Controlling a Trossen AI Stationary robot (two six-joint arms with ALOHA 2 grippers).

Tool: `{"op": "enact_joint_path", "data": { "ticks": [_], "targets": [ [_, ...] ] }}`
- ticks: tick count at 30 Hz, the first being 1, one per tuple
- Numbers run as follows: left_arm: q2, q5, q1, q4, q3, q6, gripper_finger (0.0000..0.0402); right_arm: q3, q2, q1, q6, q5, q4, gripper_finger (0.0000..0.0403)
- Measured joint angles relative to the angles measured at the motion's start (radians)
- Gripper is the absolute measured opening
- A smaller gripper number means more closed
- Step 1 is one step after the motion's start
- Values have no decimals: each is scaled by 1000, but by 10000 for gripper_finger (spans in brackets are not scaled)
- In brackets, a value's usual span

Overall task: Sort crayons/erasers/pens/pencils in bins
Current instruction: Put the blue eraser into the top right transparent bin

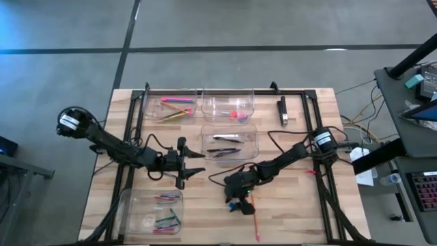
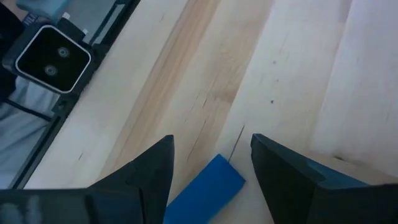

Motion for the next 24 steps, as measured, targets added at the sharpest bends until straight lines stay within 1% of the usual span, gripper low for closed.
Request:
{"op": "enact_joint_path", "data": {
  "ticks": [9,16,19,24],
  "targets": [
    [0,0,0,1,0,0,205,-8,-81,5,-53,6,-74,205],
    [0,1,0,0,-1,0,205,-6,-84,6,-64,43,-121,204],
    [0,1,2,1,-1,1,205,-6,-83,7,-71,49,-122,192],
    [0,1,2,1,-1,1,205,-6,-83,18,-101,67,-122,155]
  ]
}}
